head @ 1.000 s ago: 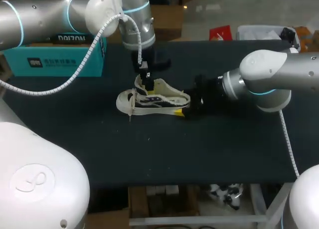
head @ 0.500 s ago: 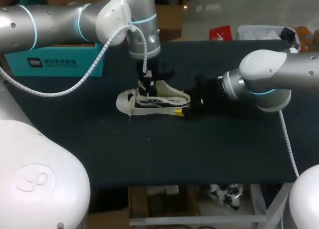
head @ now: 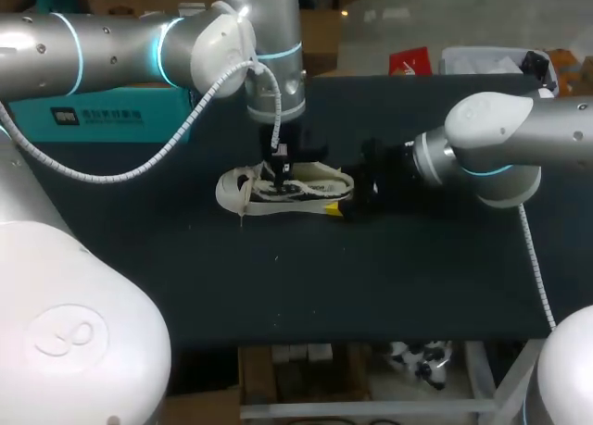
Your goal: Open the shoe tongue, take the insole out of the shoe, put the insole back into the shoe, and pack the shoe into the shoebox
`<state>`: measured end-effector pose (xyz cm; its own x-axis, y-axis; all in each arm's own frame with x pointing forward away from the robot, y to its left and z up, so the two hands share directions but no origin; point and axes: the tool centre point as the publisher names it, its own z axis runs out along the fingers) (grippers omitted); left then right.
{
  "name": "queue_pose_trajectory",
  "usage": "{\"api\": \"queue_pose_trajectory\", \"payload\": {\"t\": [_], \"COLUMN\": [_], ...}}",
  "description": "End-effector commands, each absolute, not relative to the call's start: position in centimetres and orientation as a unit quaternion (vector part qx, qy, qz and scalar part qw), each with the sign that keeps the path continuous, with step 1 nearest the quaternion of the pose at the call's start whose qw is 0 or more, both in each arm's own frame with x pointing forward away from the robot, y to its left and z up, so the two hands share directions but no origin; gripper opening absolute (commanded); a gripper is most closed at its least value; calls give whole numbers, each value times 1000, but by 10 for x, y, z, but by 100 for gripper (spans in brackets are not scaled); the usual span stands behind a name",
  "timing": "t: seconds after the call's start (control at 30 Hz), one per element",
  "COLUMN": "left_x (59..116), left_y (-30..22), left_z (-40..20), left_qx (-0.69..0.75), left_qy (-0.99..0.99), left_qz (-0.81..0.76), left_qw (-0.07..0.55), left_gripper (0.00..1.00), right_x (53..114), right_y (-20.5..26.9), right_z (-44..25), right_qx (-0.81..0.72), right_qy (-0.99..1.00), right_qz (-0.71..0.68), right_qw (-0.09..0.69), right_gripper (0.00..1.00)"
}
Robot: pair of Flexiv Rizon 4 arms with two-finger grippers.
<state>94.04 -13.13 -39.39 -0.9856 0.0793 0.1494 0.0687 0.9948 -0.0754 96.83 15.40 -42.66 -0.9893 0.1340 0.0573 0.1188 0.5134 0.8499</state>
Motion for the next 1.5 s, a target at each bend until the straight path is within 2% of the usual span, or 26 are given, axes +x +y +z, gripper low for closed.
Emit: {"api": "queue_pose_trajectory", "payload": {"t": [0.03,0.43,0.53,0.6,0.63,0.73,1.1,1.5], "left_x": [929,936,939,941,941,941,936,982], "left_y": [-127,-126,-125,-125,-125,-127,-136,-131], "left_z": [-406,-431,-429,-427,-425,-423,-447,-481], "left_qx": [-28,7,9,8,7,0,1,16], "left_qy": [-997,-999,-999,-999,-999,-999,-999,-993], "left_qz": [35,39,44,44,45,46,33,26], "left_qw": [57,23,20,17,16,12,-36,-116], "left_gripper": [0,0,5,17,20,18,25,28], "right_x": [970,970,970,970,970,970,970,970], "right_y": [152,152,152,152,152,152,152,152], "right_z": [-430,-430,-430,-430,-430,-430,-430,-430], "right_qx": [73,73,73,73,73,73,73,73], "right_qy": [869,869,869,869,869,869,869,869], "right_qz": [489,489,489,489,489,489,489,489], "right_qw": [8,8,8,8,8,8,8,8], "right_gripper": [0,0,0,0,0,0,0,0]}}
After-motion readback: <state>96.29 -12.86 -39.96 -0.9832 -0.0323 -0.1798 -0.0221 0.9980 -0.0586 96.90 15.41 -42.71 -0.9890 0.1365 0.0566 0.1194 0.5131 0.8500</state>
